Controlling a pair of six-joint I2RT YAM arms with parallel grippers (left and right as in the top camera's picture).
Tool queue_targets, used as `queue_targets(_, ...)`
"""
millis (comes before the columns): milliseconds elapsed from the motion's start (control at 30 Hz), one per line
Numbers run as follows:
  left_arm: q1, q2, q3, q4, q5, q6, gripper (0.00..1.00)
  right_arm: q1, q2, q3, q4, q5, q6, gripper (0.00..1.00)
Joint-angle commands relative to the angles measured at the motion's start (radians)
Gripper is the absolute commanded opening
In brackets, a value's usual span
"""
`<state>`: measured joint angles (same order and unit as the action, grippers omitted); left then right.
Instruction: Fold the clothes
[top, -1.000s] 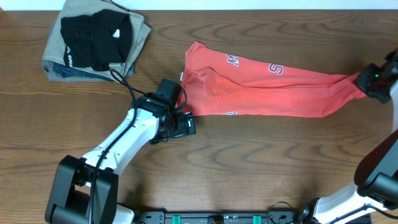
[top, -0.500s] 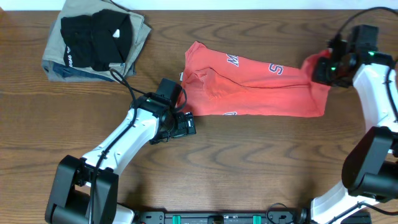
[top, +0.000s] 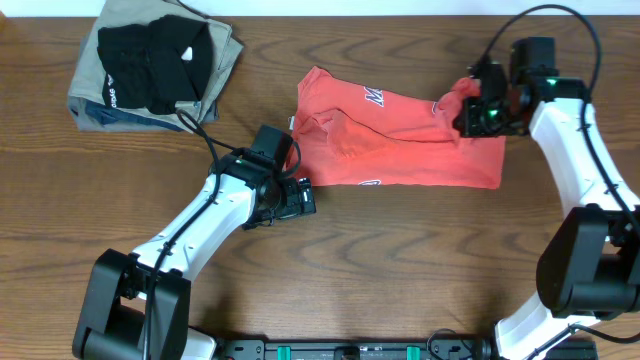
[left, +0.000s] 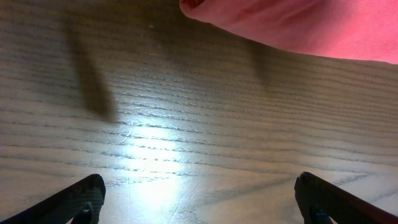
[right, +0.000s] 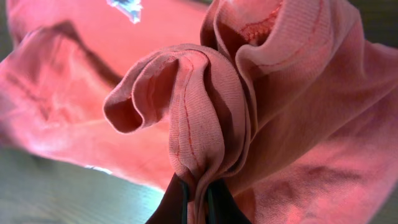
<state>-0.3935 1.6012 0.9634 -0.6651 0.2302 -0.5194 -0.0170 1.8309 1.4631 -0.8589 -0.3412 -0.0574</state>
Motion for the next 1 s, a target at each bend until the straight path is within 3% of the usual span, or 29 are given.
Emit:
queue_targets(0,0.002,0.012,-0.004,0.0,0.001,0.01,0.98,0.049,-0.005,-0.01,-0.007,-0.029,-0.039,0.01)
queue_targets(167,0.002,0.012,-0.004,0.0,0.001,0.01,0.98,0.09,-0.005,-0.015,-0.006,-0.029,-0.042,0.02)
queue_targets(200,0.002,0.013,-0.004,0.0,0.001,0.01,0.98,0.093,-0.005,-0.015,-0.006,-0.029,-0.042,0.08)
queue_targets(267,0.002,0.013,-0.004,0.0,0.001,0.01,0.98,0.1,-0.005,-0.015,-0.005,-0.029,-0.041,0.52)
queue_targets(333,0.002,0.013,-0.004,0.0,0.001,0.01,0.98,0.103,-0.005,-0.014,-0.001,-0.029,-0.041,0.72)
queue_targets(367,0.002,0.013,-0.004,0.0,0.001,0.01,0.98,0.103,-0.005,-0.014,0.003,-0.029,-0.041,0.74)
queue_targets(700,0.002,0.013,-0.004,0.0,0.001,0.01,0.98,0.066,-0.006,-0.006,0.032,-0.021,0.035,0.81)
queue_targets(967,0.002,0.013,-0.004,0.022,0.002,0.006,0.98,0.079,0.019,-0.007,0.044,-0.007,0.047,0.75)
